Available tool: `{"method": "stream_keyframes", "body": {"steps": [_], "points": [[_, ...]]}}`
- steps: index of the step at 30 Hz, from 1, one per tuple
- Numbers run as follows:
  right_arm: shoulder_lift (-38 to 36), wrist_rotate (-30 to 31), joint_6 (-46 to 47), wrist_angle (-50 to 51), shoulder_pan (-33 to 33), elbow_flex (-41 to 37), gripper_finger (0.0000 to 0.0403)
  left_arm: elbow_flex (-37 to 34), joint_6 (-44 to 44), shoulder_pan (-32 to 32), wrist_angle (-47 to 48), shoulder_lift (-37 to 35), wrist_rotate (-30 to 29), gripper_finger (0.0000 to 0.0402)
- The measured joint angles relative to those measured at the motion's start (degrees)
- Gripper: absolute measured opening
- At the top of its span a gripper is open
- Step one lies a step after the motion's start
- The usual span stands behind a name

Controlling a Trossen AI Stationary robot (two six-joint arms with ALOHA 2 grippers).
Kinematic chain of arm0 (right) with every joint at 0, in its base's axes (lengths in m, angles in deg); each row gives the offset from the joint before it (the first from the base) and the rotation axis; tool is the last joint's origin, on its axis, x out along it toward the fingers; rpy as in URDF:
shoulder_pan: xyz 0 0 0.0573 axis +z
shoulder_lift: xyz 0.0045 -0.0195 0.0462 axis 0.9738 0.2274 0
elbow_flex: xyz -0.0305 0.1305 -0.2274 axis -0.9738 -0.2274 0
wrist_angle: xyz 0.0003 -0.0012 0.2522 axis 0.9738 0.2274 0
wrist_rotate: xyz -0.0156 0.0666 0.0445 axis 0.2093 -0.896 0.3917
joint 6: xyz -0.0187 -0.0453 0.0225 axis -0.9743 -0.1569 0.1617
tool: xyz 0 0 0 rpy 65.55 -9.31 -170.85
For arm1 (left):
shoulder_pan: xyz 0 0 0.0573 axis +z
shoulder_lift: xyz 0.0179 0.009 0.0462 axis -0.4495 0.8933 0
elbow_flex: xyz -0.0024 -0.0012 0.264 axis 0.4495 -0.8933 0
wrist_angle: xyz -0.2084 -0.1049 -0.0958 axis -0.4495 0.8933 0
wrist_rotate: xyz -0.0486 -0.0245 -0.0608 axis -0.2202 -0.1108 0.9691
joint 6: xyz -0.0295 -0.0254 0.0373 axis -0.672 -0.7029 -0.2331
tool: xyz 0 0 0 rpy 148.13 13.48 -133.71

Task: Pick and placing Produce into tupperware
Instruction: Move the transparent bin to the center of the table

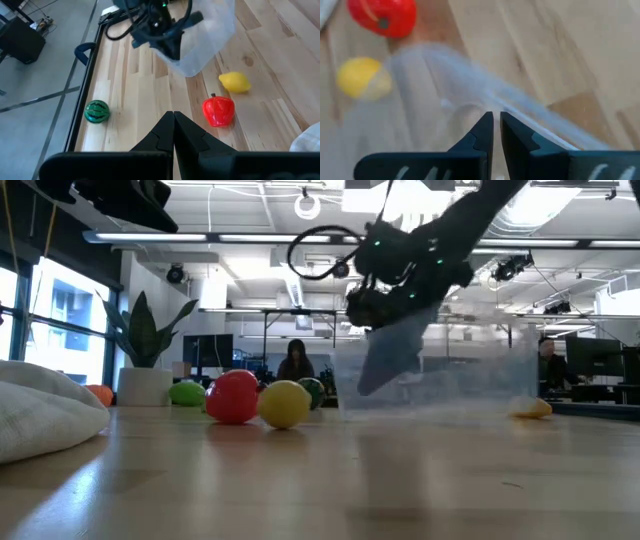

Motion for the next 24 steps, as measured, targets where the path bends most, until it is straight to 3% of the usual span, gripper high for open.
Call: {"method": "stream_keyframes", "body": {"steps": [13, 24], "points": [[12.07, 9.35, -5.33, 17.70, -0.57, 24.64, 0.0027, 0.00, 0.00, 0.00, 0.05, 0.00, 0.02, 0.0001], [12.81, 14.02, -3.31, 28.81, -0.91, 24.17, 0.0027, 0.00, 0.00, 0.01, 0.20, 0.00, 0.01, 0.0001]]}}
